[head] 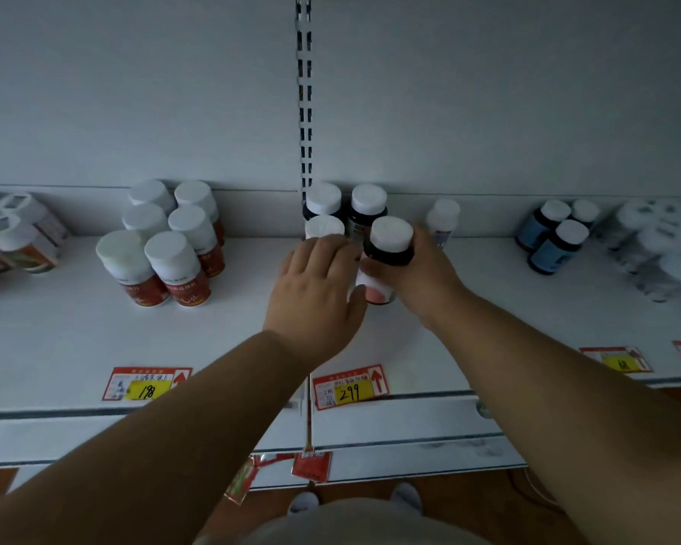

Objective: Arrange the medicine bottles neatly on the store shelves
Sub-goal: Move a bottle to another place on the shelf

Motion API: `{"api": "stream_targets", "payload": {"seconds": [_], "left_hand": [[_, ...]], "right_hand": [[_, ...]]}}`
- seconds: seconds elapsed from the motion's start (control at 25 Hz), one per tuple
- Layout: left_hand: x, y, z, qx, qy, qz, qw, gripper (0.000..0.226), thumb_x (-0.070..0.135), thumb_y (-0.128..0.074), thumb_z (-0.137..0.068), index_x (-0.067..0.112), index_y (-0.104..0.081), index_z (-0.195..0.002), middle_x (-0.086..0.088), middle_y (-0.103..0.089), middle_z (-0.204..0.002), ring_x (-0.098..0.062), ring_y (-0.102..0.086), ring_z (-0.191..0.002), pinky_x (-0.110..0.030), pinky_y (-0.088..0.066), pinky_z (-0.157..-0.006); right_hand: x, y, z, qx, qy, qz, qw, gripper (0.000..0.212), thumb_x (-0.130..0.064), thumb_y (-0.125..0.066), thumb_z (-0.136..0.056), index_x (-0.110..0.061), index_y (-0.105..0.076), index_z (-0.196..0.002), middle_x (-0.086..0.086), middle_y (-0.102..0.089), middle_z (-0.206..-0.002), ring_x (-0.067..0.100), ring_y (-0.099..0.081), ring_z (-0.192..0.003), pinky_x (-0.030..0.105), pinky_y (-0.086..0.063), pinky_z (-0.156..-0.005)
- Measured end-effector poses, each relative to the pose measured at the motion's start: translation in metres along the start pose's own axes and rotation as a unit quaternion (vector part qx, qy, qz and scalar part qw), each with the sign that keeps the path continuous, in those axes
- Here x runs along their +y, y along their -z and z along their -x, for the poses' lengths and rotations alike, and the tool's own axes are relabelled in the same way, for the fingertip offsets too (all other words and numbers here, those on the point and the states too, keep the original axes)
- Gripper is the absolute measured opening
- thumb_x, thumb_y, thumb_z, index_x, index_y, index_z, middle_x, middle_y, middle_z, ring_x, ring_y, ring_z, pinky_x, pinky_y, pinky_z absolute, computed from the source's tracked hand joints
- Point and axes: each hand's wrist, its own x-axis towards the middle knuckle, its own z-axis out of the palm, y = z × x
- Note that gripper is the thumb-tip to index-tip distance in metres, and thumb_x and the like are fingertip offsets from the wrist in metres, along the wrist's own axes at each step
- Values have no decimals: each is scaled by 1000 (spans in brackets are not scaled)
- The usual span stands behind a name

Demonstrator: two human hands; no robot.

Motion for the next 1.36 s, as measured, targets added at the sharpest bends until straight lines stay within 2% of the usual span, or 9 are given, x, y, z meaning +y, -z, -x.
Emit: {"api": "stream_targets", "payload": {"seconds": [0.12,0.2,0.52,0.64,0.84,0.92,1.0,1.12,1.36], "left_hand": [[-6,-7,-7,-22,22,-49,998,49,30,-59,-87,9,-55,-131,-12,-53,-134,-32,-45,-125,-46,-38,-104],[-11,-8,-10,-57,28,-61,996,55,32,-56,-88,9,-49,-139,-12,-47,-143,-31,-38,-135,-46,-31,-112],[-20,-5,-16,-80,30,-30,996,64,25,-64,-79,8,-48,-139,-10,-51,-138,-31,-45,-127,-43,-38,-107],[-23,-4,-14,-86,22,-22,996,66,24,-63,-78,9,-46,-140,-11,-50,-139,-31,-43,-129,-45,-39,-108],[-27,-1,-9,-91,12,-7,996,69,27,-57,-79,8,-42,-143,-13,-44,-146,-32,-38,-136,-48,-34,-112],[-25,4,-7,-74,13,0,997,69,26,-57,-78,6,-42,-143,-15,-42,-147,-34,-36,-137,-47,-32,-113],[-15,13,3,-53,4,-2,999,65,25,-57,-79,5,-45,-139,-17,-44,-144,-36,-40,-132,-47,-33,-110],[20,24,32,-59,-33,-1,998,59,28,-59,-81,6,-48,-135,-16,-50,-138,-35,-46,-124,-48,-39,-103],[126,9,88,-126,-35,48,990,54,27,-59,-86,14,-47,-137,-7,-55,-133,-28,-50,-123,-43,-40,-104]], "right_hand": [[10,-2,-6,-16,10,22,1000,61,-22,-88,-69,-25,-54,-119,-10,-65,-111,4,-61,-97,31,-49,-85],[17,-2,-9,-23,19,34,999,60,-18,-89,-67,-26,-53,-116,-8,-65,-111,8,-62,-100,32,-50,-86],[16,-13,-28,15,49,140,989,75,-29,-90,-59,-19,-48,-120,0,-63,-115,19,-62,-103,39,-52,-84],[15,-17,-27,18,38,156,987,76,-24,-91,-61,-15,-46,-122,2,-62,-117,21,-60,-104,35,-48,-83],[8,-18,-12,27,27,178,983,91,-42,-89,-55,-19,-44,-131,5,-57,-127,24,-58,-114,45,-52,-92],[7,-11,12,32,37,210,976,88,-38,-88,-66,-15,-41,-137,11,-52,-133,27,-53,-120,39,-46,-97],[8,4,42,33,48,251,966,86,-37,-82,-76,-13,-36,-144,14,-46,-138,29,-46,-126,34,-39,-99],[8,34,84,12,86,336,938,78,-40,-75,-82,-15,-38,-145,13,-43,-140,31,-44,-127,42,-40,-104],[32,121,173,30,128,388,912,52,-37,-64,-89,-17,-49,-135,7,-57,-126,30,-49,-117,46,-42,-96]]}}
